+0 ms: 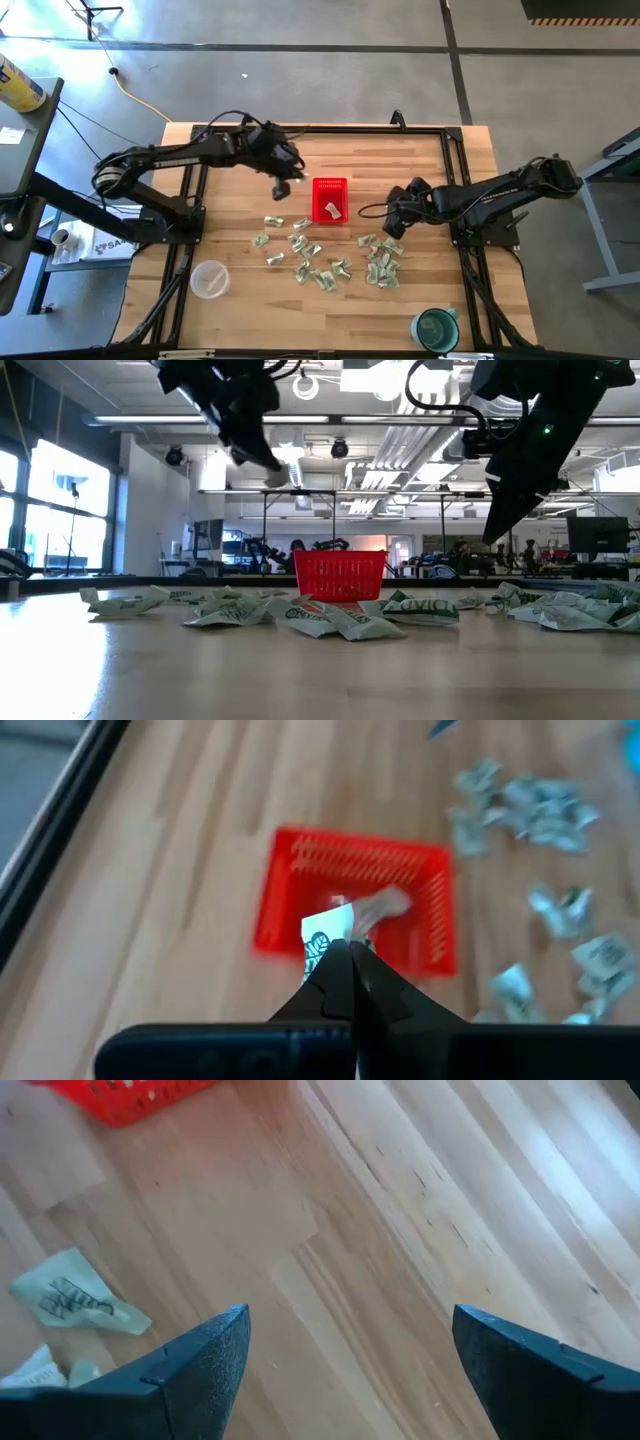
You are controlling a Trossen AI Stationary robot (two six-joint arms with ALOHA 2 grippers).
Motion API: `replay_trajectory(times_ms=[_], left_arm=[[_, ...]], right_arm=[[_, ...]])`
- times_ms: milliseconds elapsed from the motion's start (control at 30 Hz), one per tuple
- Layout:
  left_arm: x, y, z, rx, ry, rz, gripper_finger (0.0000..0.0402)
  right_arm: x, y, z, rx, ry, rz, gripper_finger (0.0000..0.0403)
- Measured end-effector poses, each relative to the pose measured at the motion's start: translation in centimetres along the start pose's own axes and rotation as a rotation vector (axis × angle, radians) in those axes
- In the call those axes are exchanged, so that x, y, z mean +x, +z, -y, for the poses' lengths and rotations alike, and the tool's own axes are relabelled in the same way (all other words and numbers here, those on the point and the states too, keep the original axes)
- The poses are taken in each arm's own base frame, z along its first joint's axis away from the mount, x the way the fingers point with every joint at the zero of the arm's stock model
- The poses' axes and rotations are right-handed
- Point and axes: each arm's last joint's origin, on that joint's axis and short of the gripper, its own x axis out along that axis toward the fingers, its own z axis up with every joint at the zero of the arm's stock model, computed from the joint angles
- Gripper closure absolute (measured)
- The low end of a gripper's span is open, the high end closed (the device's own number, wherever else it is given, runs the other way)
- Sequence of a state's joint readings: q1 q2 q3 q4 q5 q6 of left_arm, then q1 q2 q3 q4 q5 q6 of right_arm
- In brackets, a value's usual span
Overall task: Pick and place items into bin
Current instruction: Put the light green stevia packet into the red bin
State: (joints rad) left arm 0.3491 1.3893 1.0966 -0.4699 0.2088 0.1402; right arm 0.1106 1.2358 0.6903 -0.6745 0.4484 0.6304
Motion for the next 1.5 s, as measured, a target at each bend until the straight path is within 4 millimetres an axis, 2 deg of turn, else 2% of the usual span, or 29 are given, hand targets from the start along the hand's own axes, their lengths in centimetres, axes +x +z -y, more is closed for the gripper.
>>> replay_trajectory(times_ms=[100, 267, 400, 533, 667, 733, 800, 900, 1067, 1300, 1400, 1500], left_arm=[[2.5, 0.4, 0.7, 0.012, -0.079, 0.026, 0.0380], [8.3, 0.0, 1.5, 0.046, -0.118, 0.040, 0.0373], [10.7, -0.4, 1.7, -0.049, -0.053, -0.028, 0.0313], [9.9, -0.6, 2.2, -0.084, -0.004, -0.188, 0.0230], [6.3, -0.9, 3.1, -0.070, -0.024, -0.408, 0.0161], [4.5, -2.0, 3.3, -0.021, -0.026, -0.527, 0.0140], [3.6, -3.1, 3.7, 0.010, -0.038, -0.585, 0.0129], [3.0, -5.0, 3.9, 0.020, -0.048, -0.623, 0.0129], [4.2, -8.3, 5.0, 0.034, -0.075, -0.651, 0.0149], [6.5, -11.0, 6.7, 0.168, -0.018, -0.509, 0.0160], [6.7, -12.4, 6.5, 0.163, 0.002, -0.528, 0.0165], [6.7, -13.3, 6.3, 0.166, 0.051, -0.561, 0.0190]], right_arm=[[0.2, 0.3, 0.2, 0.026, 0.001, 0.008, 0.0066], [0.5, 0.9, 0.5, 0.061, 0.033, 0.008, 0.0066], [0.5, 0.9, 0.6, 0.071, 0.061, -0.015, 0.0066], [0.5, 0.9, 0.6, 0.070, 0.065, -0.018, 0.0066], [0.5, 1.1, 0.5, 0.013, 0.082, 0.000, 0.0066], [0.6, 1.3, 0.2, -0.057, 0.111, 0.012, 0.0066], [0.8, 1.5, -0.1, -0.137, 0.135, 0.033, 0.0066], [1.1, 1.8, -0.5, -0.238, 0.146, 0.065, 0.0066], [1.6, 2.1, -0.8, -0.292, 0.139, 0.088, 0.0066], [1.6, 2.0, -0.8, -0.278, 0.143, 0.075, 0.0066], [1.6, 2.0, -0.8, -0.277, 0.142, 0.075, 0.0066], [1.6, 2.0, -0.8, -0.276, 0.136, 0.077, 0.0066]])
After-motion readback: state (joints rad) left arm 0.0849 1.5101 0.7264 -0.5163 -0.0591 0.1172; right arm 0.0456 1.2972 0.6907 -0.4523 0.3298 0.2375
